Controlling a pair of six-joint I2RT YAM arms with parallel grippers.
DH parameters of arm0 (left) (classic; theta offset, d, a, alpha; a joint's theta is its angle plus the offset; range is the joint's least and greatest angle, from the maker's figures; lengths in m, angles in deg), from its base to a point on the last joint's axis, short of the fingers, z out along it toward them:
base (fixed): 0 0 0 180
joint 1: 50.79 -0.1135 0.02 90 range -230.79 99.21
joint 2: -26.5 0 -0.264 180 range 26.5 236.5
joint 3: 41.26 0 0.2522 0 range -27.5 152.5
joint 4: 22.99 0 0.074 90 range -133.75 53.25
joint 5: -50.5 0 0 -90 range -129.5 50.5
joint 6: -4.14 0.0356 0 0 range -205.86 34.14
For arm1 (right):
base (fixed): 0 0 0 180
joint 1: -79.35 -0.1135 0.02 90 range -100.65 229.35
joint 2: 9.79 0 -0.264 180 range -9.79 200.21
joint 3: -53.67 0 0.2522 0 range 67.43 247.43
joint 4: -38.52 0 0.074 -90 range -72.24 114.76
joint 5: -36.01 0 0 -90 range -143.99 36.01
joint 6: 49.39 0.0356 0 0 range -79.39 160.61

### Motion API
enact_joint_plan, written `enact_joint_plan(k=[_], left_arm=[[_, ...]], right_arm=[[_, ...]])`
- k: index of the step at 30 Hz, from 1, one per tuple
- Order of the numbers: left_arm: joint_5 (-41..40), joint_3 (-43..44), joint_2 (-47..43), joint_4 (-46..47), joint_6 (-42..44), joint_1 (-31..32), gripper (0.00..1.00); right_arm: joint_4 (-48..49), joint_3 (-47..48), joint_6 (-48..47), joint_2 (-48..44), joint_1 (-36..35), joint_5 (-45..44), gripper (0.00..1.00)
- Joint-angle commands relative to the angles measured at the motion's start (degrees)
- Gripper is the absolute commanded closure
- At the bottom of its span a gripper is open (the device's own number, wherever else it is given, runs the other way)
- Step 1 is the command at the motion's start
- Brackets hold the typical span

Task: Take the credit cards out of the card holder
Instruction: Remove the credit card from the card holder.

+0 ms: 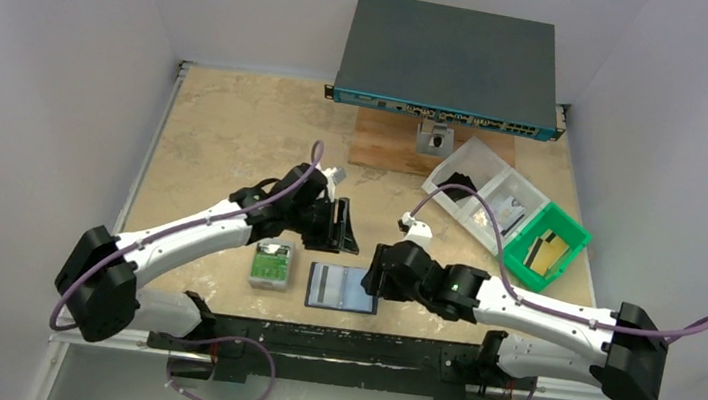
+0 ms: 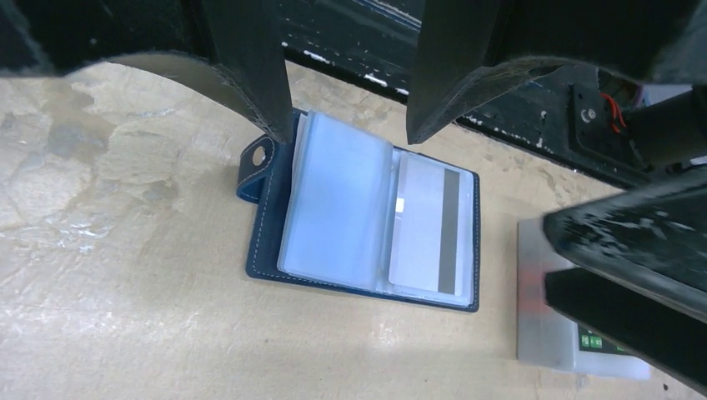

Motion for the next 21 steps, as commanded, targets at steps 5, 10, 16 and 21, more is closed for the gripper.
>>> enact_joint_plan(k=[5,10,16,21], left_arm=[[-6.55,-4.11,-7.85,-10.7,5.74,-5.43,0.43],[-7.7,-5.95,-11.06,-12.03,6.32,-6.66,0.4],[-8.15,-8.58,-12.91,-11.12,4.5,-6.92,0.39],[-8.34,-11.03,-14.04,-10.48,3.4,-7.09,0.39]], right_arm=[[2.47,4.62,-6.03,6.86,0.28,4.12,0.43],[4.43,7.74,-7.77,13.4,0.19,4.05,0.37],[4.23,12.39,-7.32,22.18,-1.88,1.15,0.36],[2.98,16.18,-6.17,27.55,-3.58,-1.71,0.37]])
